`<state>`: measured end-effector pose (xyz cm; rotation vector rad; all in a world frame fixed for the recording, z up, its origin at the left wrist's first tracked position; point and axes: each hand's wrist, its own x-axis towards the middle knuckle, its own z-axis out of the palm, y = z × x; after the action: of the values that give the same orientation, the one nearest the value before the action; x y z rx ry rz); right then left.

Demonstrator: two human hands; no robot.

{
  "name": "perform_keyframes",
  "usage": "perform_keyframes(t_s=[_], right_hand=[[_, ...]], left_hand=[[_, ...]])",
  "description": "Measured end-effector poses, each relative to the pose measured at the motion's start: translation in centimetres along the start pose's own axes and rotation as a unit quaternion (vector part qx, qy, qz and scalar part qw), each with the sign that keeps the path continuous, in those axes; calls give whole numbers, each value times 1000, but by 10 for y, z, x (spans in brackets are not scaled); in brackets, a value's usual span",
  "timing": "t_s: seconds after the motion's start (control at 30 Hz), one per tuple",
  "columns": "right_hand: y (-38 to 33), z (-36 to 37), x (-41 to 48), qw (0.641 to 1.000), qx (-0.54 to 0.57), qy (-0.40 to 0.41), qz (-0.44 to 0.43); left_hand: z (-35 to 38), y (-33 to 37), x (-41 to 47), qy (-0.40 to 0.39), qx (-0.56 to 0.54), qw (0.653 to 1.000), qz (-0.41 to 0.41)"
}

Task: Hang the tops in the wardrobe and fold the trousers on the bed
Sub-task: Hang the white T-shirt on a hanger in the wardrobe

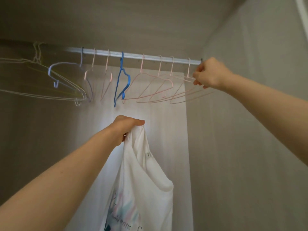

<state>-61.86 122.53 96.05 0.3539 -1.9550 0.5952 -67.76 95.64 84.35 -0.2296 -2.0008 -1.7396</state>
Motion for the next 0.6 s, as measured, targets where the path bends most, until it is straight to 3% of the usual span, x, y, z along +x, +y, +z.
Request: perform_keyframes(t_s=[0.17,0.43,0.6], right_hand=[[16,6,39,989,-127,74,-30],[55,11,78,980,-179,16,90],[61,15,84,975,-184,-35,121]], left_hand=[[0,6,11,-5,8,1000,18],[-2,14,29,1,30,998,47],[2,15,34,-2,52,997,62]])
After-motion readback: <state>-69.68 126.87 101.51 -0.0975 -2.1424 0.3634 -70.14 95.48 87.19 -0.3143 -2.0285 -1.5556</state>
